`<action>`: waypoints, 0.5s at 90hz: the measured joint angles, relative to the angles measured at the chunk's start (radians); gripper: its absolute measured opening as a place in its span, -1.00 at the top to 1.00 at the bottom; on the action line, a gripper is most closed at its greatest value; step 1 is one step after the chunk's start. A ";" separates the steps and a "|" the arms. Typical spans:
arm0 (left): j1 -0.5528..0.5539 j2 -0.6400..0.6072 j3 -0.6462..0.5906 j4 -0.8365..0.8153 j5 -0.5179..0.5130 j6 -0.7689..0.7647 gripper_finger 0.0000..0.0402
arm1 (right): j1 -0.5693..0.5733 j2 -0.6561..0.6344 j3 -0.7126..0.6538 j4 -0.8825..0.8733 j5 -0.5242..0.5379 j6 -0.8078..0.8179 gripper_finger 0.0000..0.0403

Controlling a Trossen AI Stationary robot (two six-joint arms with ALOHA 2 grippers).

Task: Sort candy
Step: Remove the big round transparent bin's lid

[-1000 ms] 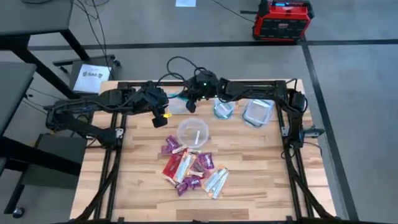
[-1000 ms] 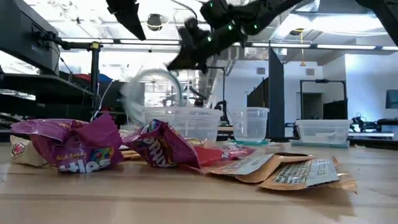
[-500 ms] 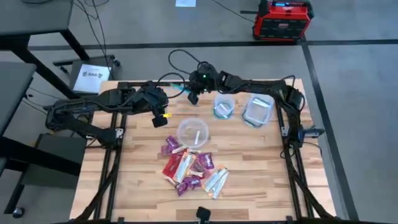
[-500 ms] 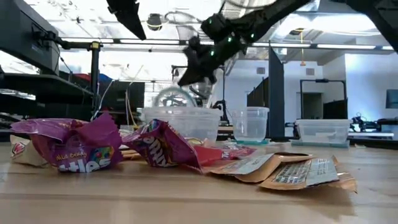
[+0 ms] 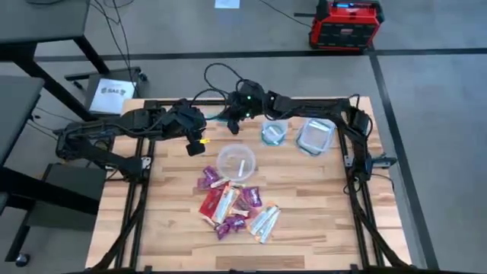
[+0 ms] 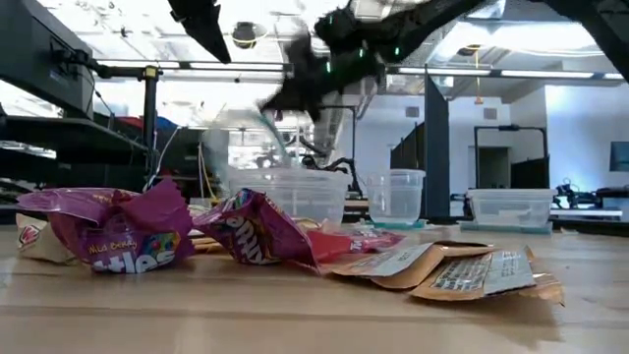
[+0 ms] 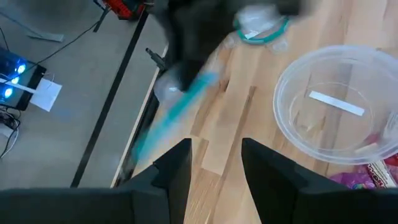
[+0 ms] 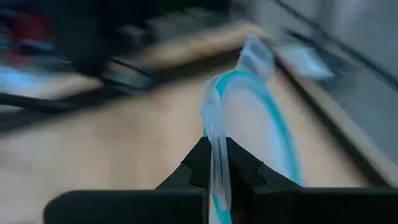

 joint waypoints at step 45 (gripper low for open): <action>0.000 0.000 0.000 0.001 0.000 0.007 0.37 | -0.122 0.146 -0.005 -0.125 0.085 -0.064 0.94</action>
